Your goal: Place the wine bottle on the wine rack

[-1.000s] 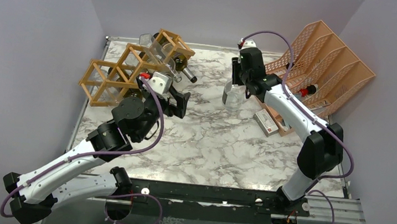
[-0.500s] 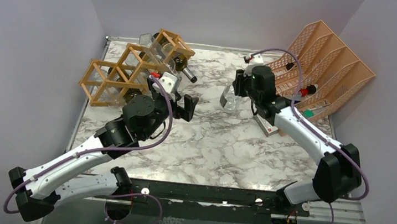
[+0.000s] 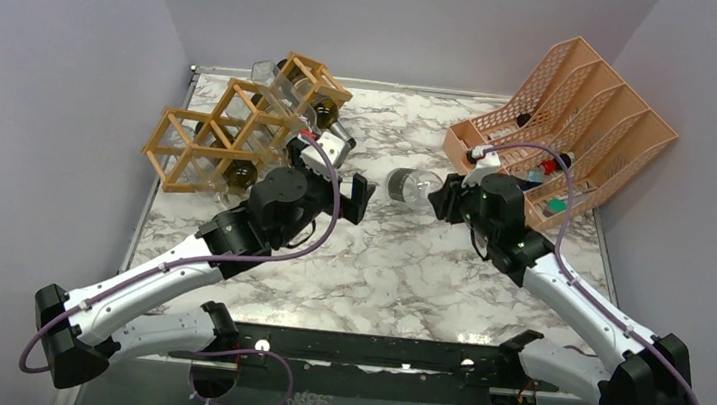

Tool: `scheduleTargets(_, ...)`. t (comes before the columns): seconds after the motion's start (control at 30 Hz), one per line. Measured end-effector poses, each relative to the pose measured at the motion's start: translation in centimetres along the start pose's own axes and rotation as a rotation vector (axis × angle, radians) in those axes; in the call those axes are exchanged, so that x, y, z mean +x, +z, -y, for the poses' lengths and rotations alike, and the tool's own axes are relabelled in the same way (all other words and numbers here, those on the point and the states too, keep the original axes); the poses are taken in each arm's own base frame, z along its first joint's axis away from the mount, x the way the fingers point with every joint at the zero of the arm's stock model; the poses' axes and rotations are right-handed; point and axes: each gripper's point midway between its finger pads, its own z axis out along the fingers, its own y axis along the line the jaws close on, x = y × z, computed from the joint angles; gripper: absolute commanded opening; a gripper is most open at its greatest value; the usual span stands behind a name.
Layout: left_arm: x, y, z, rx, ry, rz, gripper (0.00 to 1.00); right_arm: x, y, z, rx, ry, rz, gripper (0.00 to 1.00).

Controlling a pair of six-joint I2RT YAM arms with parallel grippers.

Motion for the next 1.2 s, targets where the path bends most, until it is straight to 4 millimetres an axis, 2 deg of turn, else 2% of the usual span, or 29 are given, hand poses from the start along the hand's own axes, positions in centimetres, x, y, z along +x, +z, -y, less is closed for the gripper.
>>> scheduleTargets(0.3, 0.4, 0.5, 0.3, 0.007, -0.003, -0.011, 0.99, 7.8, -2.2, -1.0, -0.06, 0.07, -0.317, 0.01)
scheduleTargets(0.53, 0.4, 0.5, 0.3, 0.007, -0.004, -0.009, 0.99, 13.0, -1.3, -2.0, -0.106, 0.064, -0.528, 0.01)
scheduleTargets(0.63, 0.4, 0.5, 0.3, 0.007, -0.004, -0.009, 0.99, 14.6, -1.0, -2.4, -0.108, 0.052, -0.588, 0.01)
scheduleTargets(0.7, 0.4, 0.5, 0.3, 0.007, -0.003, -0.009, 0.99, 15.3, -0.8, -2.6, -0.11, 0.044, -0.613, 0.03)
scheduleTargets(0.77, 0.4, 0.5, 0.3, 0.007, -0.003, -0.009, 0.99, 15.9, -0.7, -2.8, -0.11, 0.038, -0.633, 0.1)
scheduleTargets(0.97, 0.5, 0.5, 0.2, 0.005, 0.006, -0.013, 0.99, 16.1, 0.5, -3.1, -0.107, 0.019, -0.651, 0.42)
scheduleTargets(1.2, 0.4, 0.5, 0.0, -0.003, 0.02, -0.01, 0.99, 16.1, 1.3, -3.0, -0.1, 0.006, -0.658, 0.47)
